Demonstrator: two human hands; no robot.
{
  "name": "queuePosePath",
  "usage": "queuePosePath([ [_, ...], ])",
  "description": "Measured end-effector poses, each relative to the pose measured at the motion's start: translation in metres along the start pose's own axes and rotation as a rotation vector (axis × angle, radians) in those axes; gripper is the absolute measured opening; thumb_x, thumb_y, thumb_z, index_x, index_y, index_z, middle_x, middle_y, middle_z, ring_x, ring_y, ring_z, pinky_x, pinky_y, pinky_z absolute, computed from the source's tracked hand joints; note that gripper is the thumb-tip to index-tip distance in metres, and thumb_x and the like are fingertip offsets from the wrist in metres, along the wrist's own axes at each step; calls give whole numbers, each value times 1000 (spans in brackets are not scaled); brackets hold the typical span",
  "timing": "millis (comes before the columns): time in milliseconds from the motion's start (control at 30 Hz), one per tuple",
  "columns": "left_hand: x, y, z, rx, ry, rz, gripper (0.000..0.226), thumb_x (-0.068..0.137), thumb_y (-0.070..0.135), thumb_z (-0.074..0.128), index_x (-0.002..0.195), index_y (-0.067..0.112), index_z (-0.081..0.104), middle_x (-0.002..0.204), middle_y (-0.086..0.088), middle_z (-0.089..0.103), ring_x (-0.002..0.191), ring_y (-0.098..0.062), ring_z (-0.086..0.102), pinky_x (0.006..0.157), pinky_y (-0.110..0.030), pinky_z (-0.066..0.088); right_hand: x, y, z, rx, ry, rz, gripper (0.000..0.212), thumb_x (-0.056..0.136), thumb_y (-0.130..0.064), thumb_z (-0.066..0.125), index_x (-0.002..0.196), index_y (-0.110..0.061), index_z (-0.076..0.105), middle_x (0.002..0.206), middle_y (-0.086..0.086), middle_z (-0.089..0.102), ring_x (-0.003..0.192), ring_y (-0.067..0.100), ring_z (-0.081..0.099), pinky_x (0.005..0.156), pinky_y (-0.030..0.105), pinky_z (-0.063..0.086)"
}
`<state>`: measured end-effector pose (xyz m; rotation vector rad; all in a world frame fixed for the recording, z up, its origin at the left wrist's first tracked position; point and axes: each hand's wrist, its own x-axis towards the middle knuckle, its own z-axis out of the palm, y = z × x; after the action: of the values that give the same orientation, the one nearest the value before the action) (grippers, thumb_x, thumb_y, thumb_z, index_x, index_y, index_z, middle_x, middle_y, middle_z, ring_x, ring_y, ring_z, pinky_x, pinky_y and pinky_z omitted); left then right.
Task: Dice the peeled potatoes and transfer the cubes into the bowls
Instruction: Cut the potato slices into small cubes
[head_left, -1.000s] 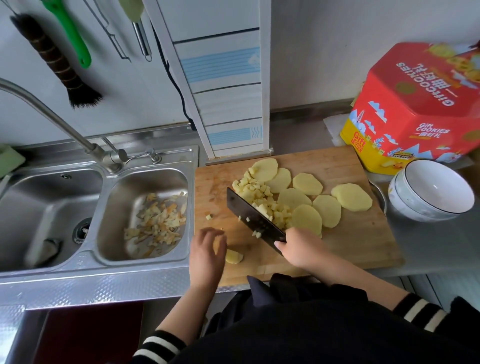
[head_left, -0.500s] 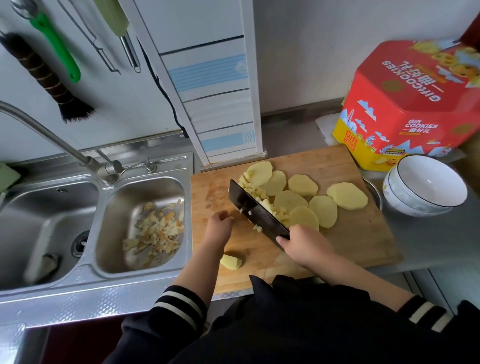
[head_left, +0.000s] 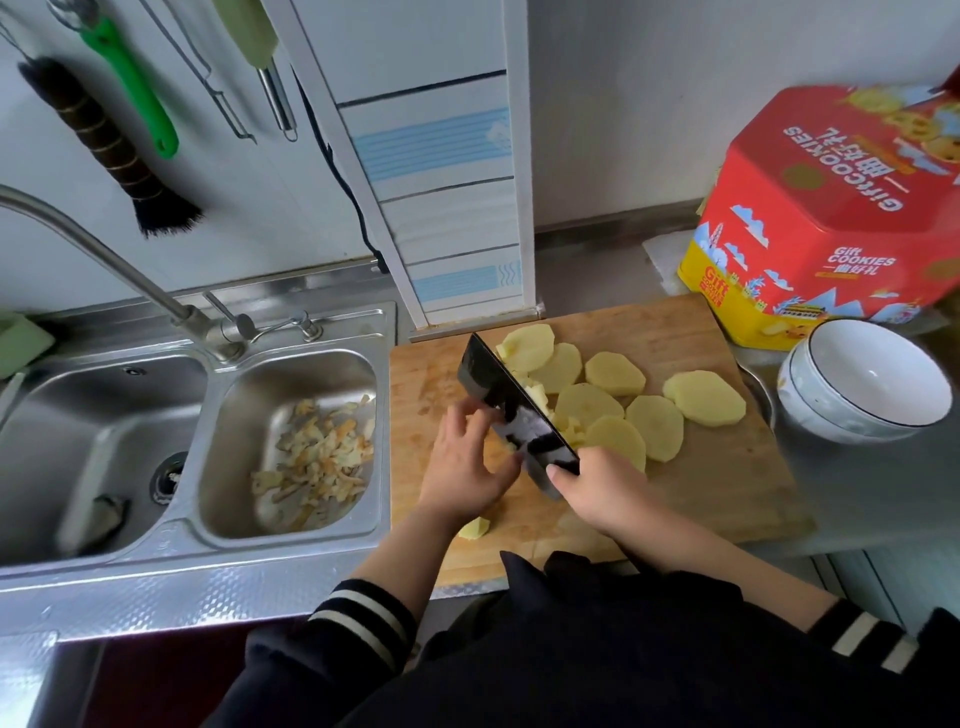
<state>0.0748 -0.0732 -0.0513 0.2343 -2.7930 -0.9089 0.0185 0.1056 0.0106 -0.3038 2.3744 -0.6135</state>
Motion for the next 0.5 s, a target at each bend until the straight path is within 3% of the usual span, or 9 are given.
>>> queuePosePath([
  [100, 5, -7, 12, 120, -33, 7, 43, 82, 30, 69, 119, 13, 56, 123, -7, 48, 112, -25, 52, 90, -35, 49, -1, 2, -1, 53, 6, 10, 30, 99, -39, 48, 79, -16, 50, 69, -3, 53, 61, 12, 51, 51, 26, 36],
  [233, 9, -9, 13, 137, -157, -102, 40, 85, 23, 63, 121, 13, 51, 125, -5, 46, 115, -23, 48, 97, -34, 44, -2, 3, -5, 47, 7, 41, 33, 100, -39, 46, 97, -7, 53, 74, -2, 54, 68, 16, 55, 53, 26, 38],
  [333, 5, -7, 10, 112, 21, 25, 34, 79, 19, 54, 111, 9, 50, 116, -9, 49, 105, -26, 50, 89, -38, 49, 0, 4, -6, 54, 5, 59, 30, 100, -39, 46, 86, -12, 48, 74, -1, 54, 69, 18, 56, 52, 26, 38],
  [400, 6, -3, 10, 172, 147, 180, 36, 81, 22, 53, 115, 9, 49, 116, -12, 52, 103, -27, 52, 85, -34, 48, 1, 5, -5, 59, -1, 61, 33, 100, -39, 47, 77, -15, 45, 73, -1, 52, 71, 19, 56, 52, 26, 37],
  [500, 12, 4, 14, 305, 113, 262, 41, 88, 29, 51, 123, 9, 50, 122, -12, 56, 104, -27, 52, 86, -35, 46, 1, 4, -6, 107, -16, 60, 31, 99, -40, 47, 91, -12, 55, 74, 0, 55, 70, 19, 57, 57, 27, 43],
])
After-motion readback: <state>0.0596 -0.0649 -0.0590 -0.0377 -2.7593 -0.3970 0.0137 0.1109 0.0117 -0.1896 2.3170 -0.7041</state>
